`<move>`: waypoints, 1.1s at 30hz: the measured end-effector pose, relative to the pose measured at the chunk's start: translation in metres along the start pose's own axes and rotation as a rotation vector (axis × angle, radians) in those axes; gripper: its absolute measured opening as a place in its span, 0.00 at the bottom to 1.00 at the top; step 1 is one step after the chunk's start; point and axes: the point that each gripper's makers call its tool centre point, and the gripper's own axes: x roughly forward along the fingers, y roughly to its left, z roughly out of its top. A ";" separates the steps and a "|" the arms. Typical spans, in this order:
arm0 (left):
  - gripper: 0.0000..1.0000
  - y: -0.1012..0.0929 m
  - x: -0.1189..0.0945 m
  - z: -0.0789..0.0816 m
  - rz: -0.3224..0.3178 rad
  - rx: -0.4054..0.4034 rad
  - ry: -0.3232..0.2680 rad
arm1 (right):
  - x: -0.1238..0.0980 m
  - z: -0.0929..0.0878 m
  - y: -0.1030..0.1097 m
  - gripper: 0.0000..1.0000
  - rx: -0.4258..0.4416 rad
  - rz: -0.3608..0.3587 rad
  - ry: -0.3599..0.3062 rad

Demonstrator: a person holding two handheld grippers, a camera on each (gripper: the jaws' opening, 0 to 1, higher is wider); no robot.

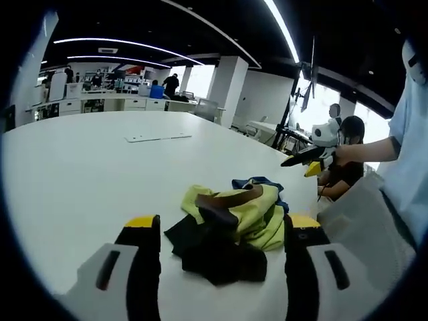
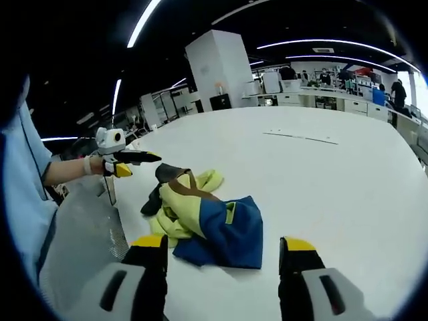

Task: Fold the garment on the visible template until the final outline fits inside the template.

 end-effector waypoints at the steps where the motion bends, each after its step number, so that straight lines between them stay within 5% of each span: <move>1: 0.73 0.001 0.000 0.000 0.000 -0.001 -0.001 | 0.000 0.001 -0.001 0.67 0.002 0.002 0.000; 12: 0.71 0.005 0.007 0.004 -0.008 -0.010 -0.003 | 0.014 0.005 0.001 0.60 0.002 0.043 0.006; 23: 0.52 0.009 0.023 0.001 -0.040 -0.076 0.016 | 0.034 0.010 0.007 0.50 0.011 0.097 0.012; 33: 0.33 0.013 0.026 0.004 -0.045 -0.163 0.003 | 0.043 0.012 0.008 0.23 0.029 0.110 0.021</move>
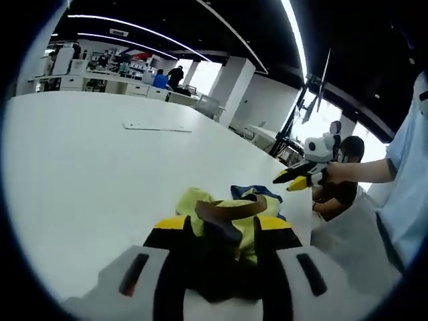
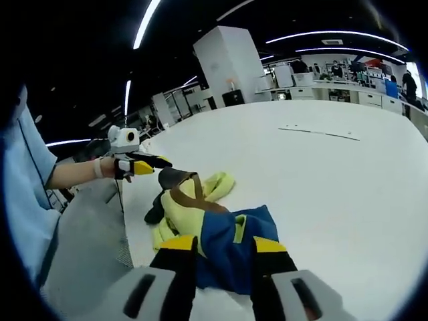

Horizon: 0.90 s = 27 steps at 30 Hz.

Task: Fold the garment on the visible template until the final outline fits inside the template.

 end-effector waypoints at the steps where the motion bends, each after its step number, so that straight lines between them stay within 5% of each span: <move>1: 0.33 0.000 0.000 0.000 -0.001 -0.013 0.000 | 0.002 0.000 0.001 0.20 0.007 0.005 0.001; 15: 0.20 0.007 0.004 -0.009 0.024 -0.084 0.014 | 0.025 -0.021 -0.007 0.08 0.053 0.038 0.077; 27: 0.04 0.007 0.005 -0.014 0.034 -0.120 0.013 | 0.027 -0.024 -0.009 0.00 0.057 0.020 0.077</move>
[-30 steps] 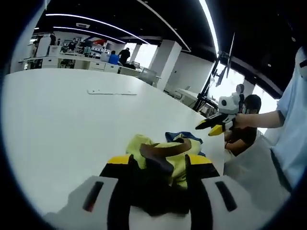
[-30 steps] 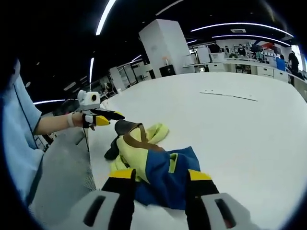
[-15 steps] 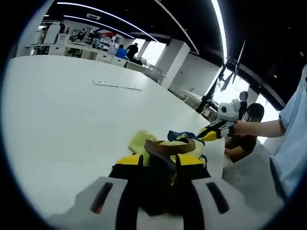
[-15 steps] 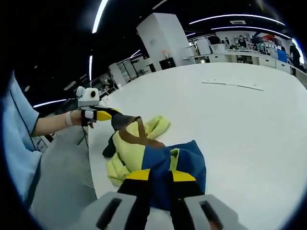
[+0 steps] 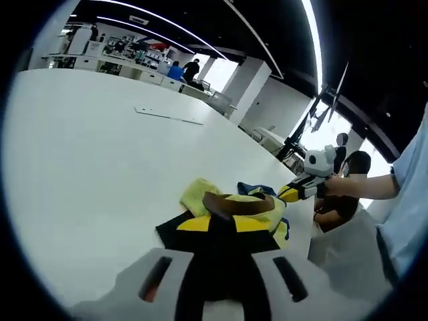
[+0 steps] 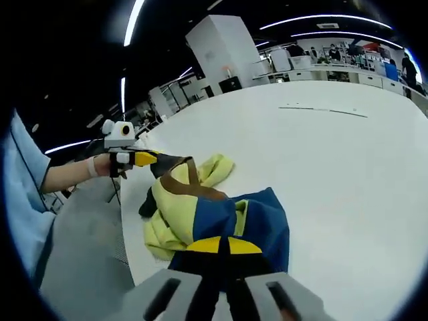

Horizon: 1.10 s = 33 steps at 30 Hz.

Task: Fold the garment on the visible template until the final outline fits inside the template.

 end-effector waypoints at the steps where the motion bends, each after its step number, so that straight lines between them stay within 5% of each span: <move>1: 0.03 0.000 0.000 0.000 -0.001 -0.001 0.000 | 0.000 0.000 0.000 0.00 0.008 0.002 -0.001; 12: 0.00 -0.002 -0.008 0.002 0.023 0.005 -0.013 | -0.017 0.011 0.002 0.00 -0.018 -0.027 -0.045; 15: 0.00 -0.001 -0.012 0.000 0.047 0.142 0.024 | -0.028 0.019 -0.001 0.00 -0.004 -0.056 -0.077; 19: 0.00 -0.007 -0.014 0.005 0.033 0.100 0.012 | -0.040 0.029 0.004 0.00 0.002 -0.060 -0.113; 27: 0.00 -0.012 -0.024 0.035 0.061 0.143 -0.044 | -0.064 0.061 0.020 0.00 -0.014 -0.082 -0.195; 33: 0.00 -0.026 -0.035 0.080 0.091 0.209 -0.115 | -0.089 0.106 0.036 0.00 -0.073 -0.094 -0.291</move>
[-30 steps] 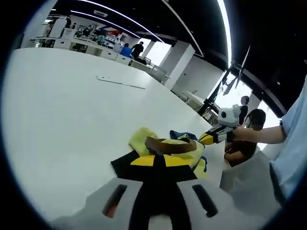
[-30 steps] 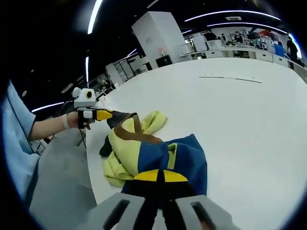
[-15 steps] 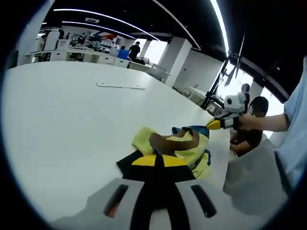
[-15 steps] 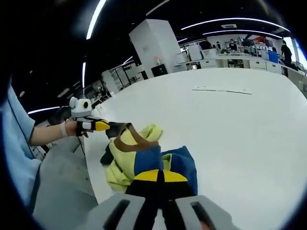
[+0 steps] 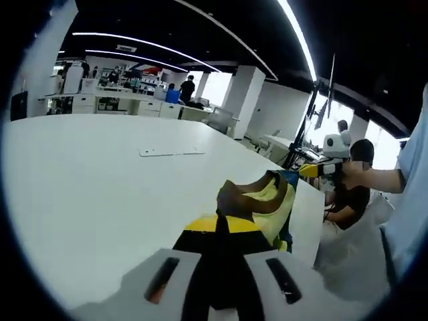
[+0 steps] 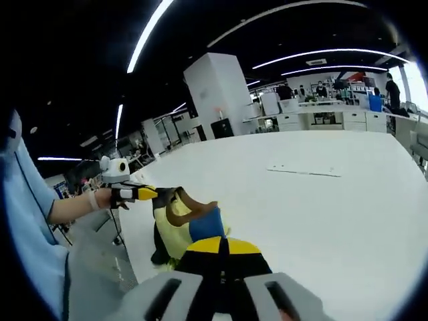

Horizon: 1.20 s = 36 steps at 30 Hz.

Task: Fold the garment on the visible template until the final outline fits inside the template.

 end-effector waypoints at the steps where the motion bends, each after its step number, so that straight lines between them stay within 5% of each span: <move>1: 0.00 -0.001 -0.001 0.007 -0.002 0.001 -0.016 | -0.001 0.007 0.001 0.00 -0.010 -0.002 -0.013; 6: 0.00 -0.006 -0.008 0.054 0.016 0.005 -0.115 | -0.012 0.045 0.008 0.00 -0.063 -0.013 -0.079; 21: 0.00 -0.005 -0.024 0.116 0.047 0.017 -0.241 | -0.022 0.119 0.024 0.00 -0.155 0.007 -0.246; 29: 0.00 0.025 0.000 0.127 0.062 0.010 -0.239 | -0.003 0.134 -0.002 0.00 -0.149 -0.005 -0.269; 36: 0.00 0.044 0.049 0.117 0.085 0.015 -0.180 | 0.031 0.133 -0.060 0.00 -0.115 -0.046 -0.228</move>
